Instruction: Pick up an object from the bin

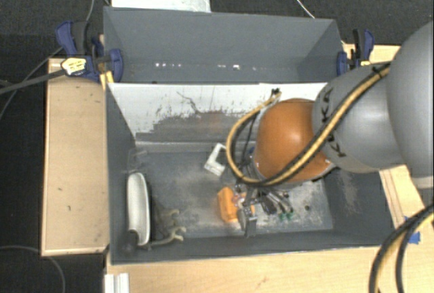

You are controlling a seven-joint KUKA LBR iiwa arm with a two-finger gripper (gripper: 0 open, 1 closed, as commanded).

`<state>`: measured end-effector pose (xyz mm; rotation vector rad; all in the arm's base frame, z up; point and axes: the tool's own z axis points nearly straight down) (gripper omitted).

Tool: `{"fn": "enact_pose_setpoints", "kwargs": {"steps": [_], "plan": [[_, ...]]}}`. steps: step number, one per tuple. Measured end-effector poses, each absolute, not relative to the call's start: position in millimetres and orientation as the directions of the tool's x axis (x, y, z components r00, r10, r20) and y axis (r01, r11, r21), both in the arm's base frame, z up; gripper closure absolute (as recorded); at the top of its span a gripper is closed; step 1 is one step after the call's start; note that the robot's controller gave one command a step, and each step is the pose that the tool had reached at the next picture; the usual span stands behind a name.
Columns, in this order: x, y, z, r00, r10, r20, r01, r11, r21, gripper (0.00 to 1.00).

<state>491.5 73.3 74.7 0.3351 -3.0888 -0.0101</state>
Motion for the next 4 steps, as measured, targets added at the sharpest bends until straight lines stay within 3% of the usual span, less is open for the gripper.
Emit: {"fn": "enact_pose_setpoints", "kwargs": {"steps": [1,2,3,4], "plan": [[503.8,60.5,137.3,-0.983,-0.18,0.022,-0.18,0.984,0.004,1.0],[509.2,61.5,93.5,-0.988,-0.154,-0.014,-0.154,0.988,0.007,1.0],[535.9,58.1,188.3,-0.991,-0.13,0.027,-0.13,0.992,0.004,1.0],[549.9,67.3,209.1,-1.0,-0.029,-0.003,-0.029,1.0,0.007,1.0]]}}
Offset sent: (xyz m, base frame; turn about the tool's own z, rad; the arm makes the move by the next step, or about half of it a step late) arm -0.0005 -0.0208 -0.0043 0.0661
